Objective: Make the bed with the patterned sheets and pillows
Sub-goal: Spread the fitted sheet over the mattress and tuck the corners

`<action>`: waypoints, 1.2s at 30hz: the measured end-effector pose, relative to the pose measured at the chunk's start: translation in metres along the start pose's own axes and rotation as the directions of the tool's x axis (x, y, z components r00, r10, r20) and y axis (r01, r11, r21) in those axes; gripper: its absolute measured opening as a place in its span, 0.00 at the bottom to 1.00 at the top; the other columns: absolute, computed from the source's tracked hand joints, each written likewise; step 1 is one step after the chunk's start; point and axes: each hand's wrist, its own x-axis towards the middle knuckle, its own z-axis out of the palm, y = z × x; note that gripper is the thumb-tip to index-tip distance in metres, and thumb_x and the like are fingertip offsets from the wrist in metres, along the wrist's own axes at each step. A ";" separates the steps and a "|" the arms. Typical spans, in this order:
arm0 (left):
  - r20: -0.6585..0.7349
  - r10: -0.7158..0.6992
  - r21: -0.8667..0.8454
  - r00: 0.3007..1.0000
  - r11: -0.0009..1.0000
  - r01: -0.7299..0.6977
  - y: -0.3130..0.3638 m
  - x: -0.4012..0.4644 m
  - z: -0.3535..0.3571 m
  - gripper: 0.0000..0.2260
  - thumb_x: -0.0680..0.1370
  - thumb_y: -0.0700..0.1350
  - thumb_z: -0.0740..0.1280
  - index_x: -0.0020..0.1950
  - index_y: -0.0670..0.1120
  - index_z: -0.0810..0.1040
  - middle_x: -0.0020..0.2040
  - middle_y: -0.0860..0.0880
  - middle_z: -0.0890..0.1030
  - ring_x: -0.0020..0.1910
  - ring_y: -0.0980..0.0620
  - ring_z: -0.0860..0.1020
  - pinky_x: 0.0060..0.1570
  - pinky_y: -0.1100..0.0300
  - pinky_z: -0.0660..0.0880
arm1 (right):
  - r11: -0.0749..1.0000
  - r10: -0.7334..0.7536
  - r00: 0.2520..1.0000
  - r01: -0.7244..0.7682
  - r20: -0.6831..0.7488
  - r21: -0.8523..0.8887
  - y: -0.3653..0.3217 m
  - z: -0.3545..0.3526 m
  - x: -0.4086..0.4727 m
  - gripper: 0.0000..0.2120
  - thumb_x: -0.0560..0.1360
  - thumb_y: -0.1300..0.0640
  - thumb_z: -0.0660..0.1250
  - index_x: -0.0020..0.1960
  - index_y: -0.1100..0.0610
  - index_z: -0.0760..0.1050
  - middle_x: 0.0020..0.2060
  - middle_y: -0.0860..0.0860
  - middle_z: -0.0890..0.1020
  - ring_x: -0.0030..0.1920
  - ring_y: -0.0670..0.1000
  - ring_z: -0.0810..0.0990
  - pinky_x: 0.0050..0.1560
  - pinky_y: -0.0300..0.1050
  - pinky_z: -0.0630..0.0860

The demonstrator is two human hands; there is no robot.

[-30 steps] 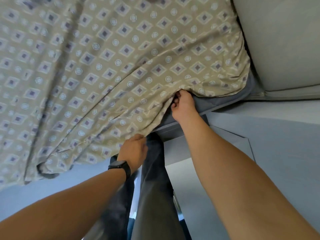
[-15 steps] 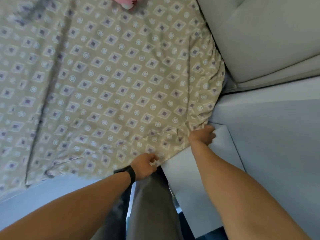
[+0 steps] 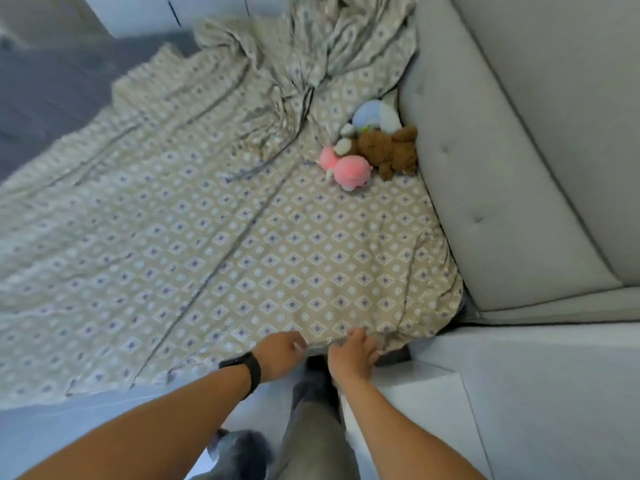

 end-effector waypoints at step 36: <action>-0.650 -0.552 -0.758 0.522 0.523 -0.390 -0.654 -0.508 -0.104 0.09 0.81 0.46 0.63 0.56 0.56 0.81 0.50 0.54 0.83 0.46 0.56 0.83 0.40 0.72 0.71 | 0.009 -0.789 0.006 1.000 0.614 0.003 -0.375 0.516 -0.590 0.07 0.80 0.54 0.62 0.54 0.47 0.77 0.55 0.41 0.75 0.50 0.45 0.78 0.50 0.44 0.76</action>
